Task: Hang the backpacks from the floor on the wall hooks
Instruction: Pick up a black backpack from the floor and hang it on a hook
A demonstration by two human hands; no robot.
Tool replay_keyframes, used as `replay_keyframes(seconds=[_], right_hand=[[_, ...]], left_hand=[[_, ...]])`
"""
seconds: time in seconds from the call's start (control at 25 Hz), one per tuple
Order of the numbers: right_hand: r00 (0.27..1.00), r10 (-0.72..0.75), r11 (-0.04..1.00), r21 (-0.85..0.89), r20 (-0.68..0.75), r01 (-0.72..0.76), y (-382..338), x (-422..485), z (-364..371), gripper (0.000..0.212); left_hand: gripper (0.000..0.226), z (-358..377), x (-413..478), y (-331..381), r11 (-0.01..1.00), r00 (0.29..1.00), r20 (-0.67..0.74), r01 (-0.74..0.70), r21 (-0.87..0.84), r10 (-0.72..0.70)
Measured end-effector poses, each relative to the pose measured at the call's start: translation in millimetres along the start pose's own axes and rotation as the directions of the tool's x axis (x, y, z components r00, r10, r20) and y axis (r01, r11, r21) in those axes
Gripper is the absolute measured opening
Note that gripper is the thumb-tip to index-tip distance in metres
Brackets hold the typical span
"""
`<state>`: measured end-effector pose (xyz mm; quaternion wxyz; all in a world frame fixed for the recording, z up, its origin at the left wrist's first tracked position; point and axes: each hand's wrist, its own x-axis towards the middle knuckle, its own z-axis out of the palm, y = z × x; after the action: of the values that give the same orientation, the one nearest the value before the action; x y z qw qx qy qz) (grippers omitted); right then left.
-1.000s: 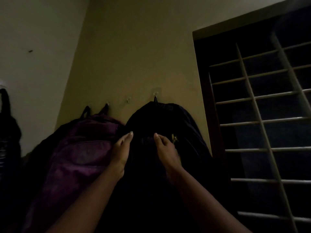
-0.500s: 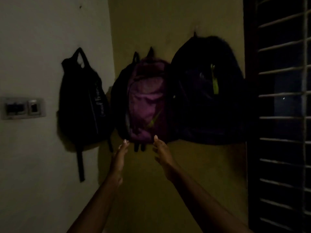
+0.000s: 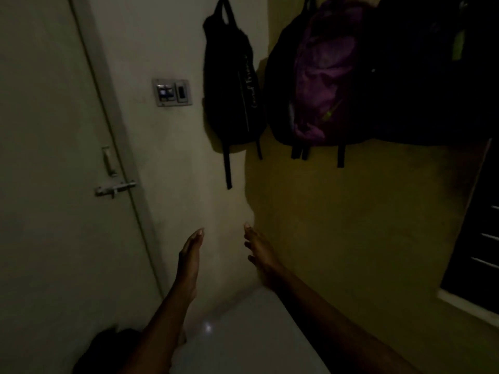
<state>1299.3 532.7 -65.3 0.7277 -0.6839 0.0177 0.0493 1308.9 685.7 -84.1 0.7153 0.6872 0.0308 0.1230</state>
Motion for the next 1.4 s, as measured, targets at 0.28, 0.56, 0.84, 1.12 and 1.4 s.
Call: replay_keyframes(seconds=[0.28, 0.56, 0.84, 1.12, 1.4], right_hand=[[0.987, 0.131, 0.991, 0.027, 0.096, -0.134, 78.8, -79.2, 86.3, 0.056], [0.954, 0.24, 0.968, 0.038, 0.179, -0.25, 123.9, -130.5, 197.9, 0.055], [0.941, 0.293, 0.955, -0.01, 0.169, -0.295, 163.4, -104.4, 351.6, 0.048], [0.905, 0.403, 0.899, 0.129, 0.137, -0.419, 215.0, -63.3, 495.4, 0.047], [0.86, 0.51, 0.848, 0.17, 0.003, -0.503, 279.3, 49.6, 544.1, 0.051]], left_hand=[[0.043, -127.1, -98.2, -35.3, 0.988, 0.98, -0.132, 0.154, 0.024, -0.15], [0.072, -257.6, -152.3, -72.7, 0.943, 0.9, -0.282, 0.312, -0.113, -0.332], [0.04, -395.6, -121.7, -69.1, 0.943, 0.91, -0.249, 0.331, -0.043, -0.331], [0.045, -543.6, -25.1, -122.9, 0.872, 0.893, -0.202, 0.442, 0.212, -0.403], [0.045, -573.1, 106.8, -191.3, 0.826, 0.88, -0.142, 0.475, 0.305, -0.454]])
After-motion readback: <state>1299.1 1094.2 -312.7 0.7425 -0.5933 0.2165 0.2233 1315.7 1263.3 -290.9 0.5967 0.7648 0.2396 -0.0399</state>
